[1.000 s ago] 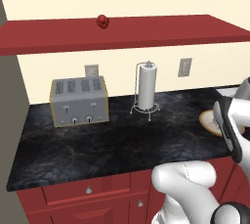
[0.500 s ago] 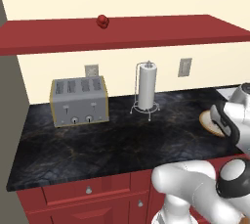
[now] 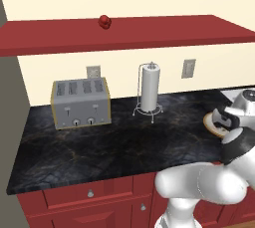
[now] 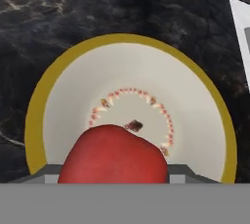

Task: Pick the bell peppers from the cabinet and place them in one bowl. Pick the onion from the sink and place it in the other bowl.

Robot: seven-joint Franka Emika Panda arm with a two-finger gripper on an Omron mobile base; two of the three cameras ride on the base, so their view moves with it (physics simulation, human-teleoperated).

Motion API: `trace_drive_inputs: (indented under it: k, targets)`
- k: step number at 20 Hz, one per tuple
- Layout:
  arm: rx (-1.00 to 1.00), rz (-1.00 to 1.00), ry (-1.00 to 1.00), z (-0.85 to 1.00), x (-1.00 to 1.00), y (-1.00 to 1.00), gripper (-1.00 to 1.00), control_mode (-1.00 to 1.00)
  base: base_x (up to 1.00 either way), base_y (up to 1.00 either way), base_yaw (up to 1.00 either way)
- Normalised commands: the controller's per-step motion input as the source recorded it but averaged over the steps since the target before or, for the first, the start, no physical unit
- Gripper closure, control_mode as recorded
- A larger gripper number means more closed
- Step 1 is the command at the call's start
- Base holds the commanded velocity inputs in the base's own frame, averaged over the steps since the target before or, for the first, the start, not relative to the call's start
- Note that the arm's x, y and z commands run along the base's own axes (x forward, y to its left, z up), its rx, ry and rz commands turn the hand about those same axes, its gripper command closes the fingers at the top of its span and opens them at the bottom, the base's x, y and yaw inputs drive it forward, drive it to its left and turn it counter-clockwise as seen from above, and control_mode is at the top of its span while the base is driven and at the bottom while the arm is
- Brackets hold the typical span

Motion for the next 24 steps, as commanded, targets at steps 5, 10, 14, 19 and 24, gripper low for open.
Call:
trace_drive_inputs:
  k: [5,10,14,19,24]
  targets:
    - [0.00,0.00,0.00,-0.24,0.13,-0.12,1.00,-1.00,0.00,0.00,0.00]
    - [0.00,0.00,0.00,-0.14,0.12,-0.03,1.00,-1.00,0.00,0.00,0.00]
    - [0.00,0.00,0.00,-0.01,0.00,0.00,-1.00,-1.00,0.00,0.00,0.00]
    - [0.01,-0.01,0.00,0.06,0.11,0.00,-1.00,-1.00,0.00,0.00,0.00]
    - [0.00,-0.06,0.00,0.28,0.09,0.00,-1.00,-1.00,0.00,0.00,0.00]
